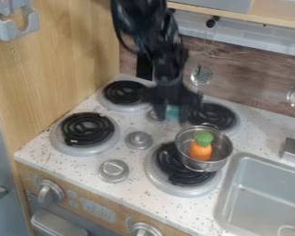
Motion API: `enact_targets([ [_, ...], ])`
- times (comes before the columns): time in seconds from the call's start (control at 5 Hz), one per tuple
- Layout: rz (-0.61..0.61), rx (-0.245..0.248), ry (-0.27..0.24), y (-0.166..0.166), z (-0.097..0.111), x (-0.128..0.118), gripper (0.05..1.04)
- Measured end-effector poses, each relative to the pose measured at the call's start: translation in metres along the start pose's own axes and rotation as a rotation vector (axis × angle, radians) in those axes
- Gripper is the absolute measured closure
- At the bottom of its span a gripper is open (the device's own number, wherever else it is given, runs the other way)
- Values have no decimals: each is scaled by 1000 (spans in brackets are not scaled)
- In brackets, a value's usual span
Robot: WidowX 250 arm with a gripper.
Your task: Move blue spatula to the top right burner
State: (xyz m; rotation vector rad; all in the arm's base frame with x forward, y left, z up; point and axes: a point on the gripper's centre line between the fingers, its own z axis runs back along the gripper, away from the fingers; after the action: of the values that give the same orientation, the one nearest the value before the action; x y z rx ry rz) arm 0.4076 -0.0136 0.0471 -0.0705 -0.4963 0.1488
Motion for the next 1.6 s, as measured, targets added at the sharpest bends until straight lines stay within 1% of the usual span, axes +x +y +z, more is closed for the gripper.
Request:
enact_targets([
  [0.2,5,15,-27,3,5,6,589],
  [0.4,41,32,-31,16,5,12,589],
  [0.6,41,46,57,23,-30,6,589],
  [0.8,21,56,77,22,-50,18,589],
  [1.0,14,44,95,20,-72,27,589],
  [1.2,-22,24,84,10,-88,43,589],
  [1.4,-33,-10,78,2,-103,54,589],
  [1.6,-45,-45,80,-7,-114,59,589],
])
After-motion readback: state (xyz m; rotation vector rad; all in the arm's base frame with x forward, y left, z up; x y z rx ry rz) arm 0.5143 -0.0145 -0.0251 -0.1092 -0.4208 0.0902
